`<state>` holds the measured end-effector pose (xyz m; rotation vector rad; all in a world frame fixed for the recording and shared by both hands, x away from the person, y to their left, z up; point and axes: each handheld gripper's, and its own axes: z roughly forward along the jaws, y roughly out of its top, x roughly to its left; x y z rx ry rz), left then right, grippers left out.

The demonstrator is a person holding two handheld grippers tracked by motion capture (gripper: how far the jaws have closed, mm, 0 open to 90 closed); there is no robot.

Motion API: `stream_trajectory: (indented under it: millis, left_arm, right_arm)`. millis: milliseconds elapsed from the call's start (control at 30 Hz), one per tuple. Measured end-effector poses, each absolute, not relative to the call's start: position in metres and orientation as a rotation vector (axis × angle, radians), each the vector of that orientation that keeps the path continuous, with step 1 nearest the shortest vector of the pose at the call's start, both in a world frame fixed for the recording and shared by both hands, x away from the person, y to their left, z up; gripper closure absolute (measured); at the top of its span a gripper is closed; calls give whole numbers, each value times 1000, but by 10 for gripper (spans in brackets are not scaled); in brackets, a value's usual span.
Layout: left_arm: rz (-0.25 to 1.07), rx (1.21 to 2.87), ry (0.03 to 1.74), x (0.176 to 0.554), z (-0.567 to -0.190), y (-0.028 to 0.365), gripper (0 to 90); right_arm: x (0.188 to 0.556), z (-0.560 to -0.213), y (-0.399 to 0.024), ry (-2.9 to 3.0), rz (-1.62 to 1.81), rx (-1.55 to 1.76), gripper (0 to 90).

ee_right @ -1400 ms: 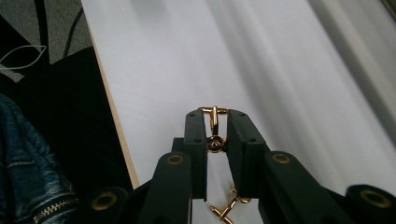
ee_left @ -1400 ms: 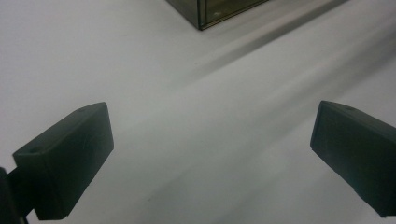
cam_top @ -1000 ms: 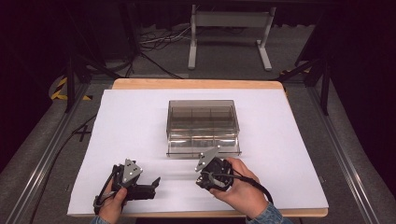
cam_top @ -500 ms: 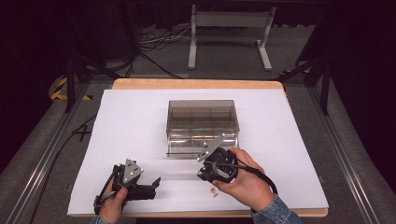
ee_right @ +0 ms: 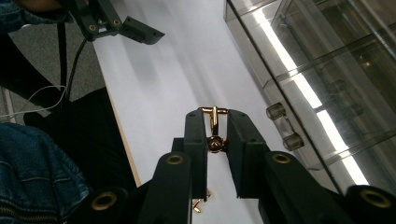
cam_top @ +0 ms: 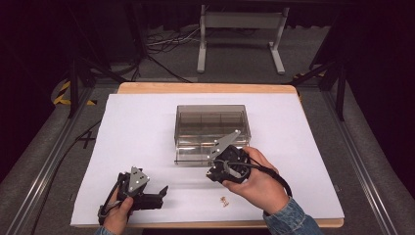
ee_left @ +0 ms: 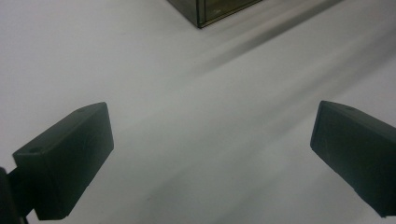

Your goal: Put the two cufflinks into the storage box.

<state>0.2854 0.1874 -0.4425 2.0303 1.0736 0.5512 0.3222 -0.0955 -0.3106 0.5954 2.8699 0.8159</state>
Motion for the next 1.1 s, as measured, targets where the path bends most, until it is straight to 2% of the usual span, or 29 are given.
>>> stream_trajectory:
  millis: [1100]
  left_arm:
    - [561, 2025, 1065, 284, -441, 187, 1]
  right_arm:
    - [375, -298, -87, 2799, 796, 743, 781]
